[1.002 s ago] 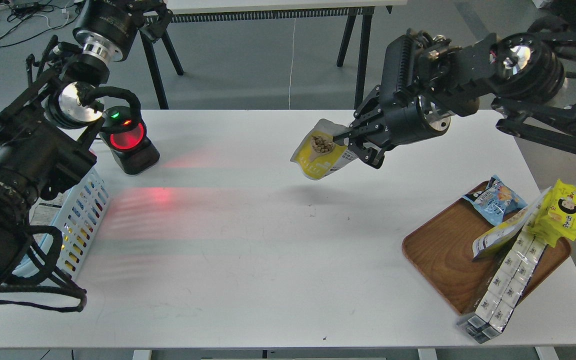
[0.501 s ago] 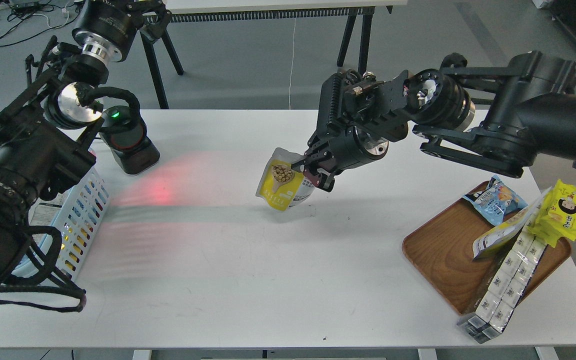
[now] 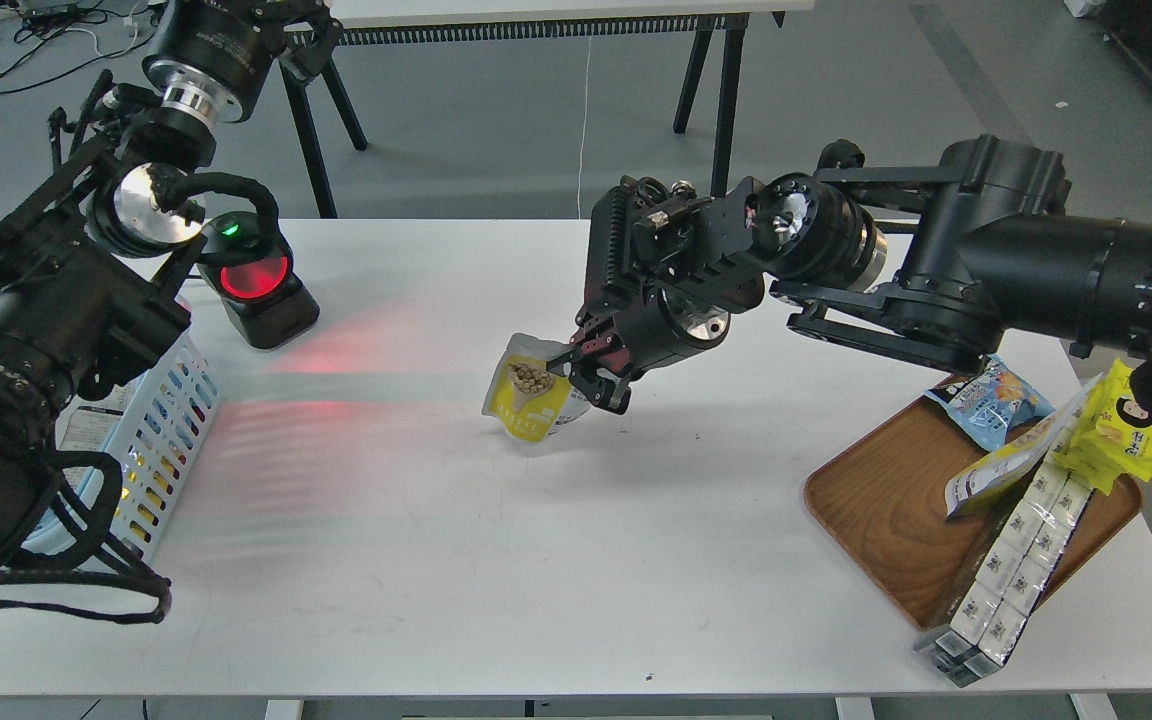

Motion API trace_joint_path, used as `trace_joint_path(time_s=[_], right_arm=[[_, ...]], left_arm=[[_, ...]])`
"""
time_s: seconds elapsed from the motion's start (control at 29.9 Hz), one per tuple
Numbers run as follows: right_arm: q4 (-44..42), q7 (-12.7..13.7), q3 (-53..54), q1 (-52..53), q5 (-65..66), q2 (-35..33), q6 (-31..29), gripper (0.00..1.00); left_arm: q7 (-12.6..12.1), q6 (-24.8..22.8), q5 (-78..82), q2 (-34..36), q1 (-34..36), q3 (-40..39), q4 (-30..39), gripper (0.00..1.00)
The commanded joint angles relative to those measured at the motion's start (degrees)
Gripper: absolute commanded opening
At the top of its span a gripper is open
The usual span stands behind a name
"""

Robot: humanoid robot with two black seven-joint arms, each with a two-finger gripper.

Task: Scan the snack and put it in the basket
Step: 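Carry the pouch with the right gripper toward the table center, then set the pouch upright on the table, open and raise the right gripper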

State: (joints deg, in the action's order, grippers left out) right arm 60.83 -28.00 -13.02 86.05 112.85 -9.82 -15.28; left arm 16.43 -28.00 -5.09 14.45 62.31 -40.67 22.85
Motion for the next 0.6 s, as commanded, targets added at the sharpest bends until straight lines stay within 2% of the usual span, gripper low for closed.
trace_joint_path(time_s=[0.0,0.57], right_arm=[[-0.4,0.0,-0.3,-0.1,0.0,0.3,0.0,0.01],[-0.6,0.0,-0.9,-0.4,0.8,0.9,0.0,0.04]], left_arm=[[0.0,0.0,0.2,0.5,0.1,0.1,0.0,1.00],[0.0,0.0,0.3,1.7,0.1,0.1,-0.1,1.00]])
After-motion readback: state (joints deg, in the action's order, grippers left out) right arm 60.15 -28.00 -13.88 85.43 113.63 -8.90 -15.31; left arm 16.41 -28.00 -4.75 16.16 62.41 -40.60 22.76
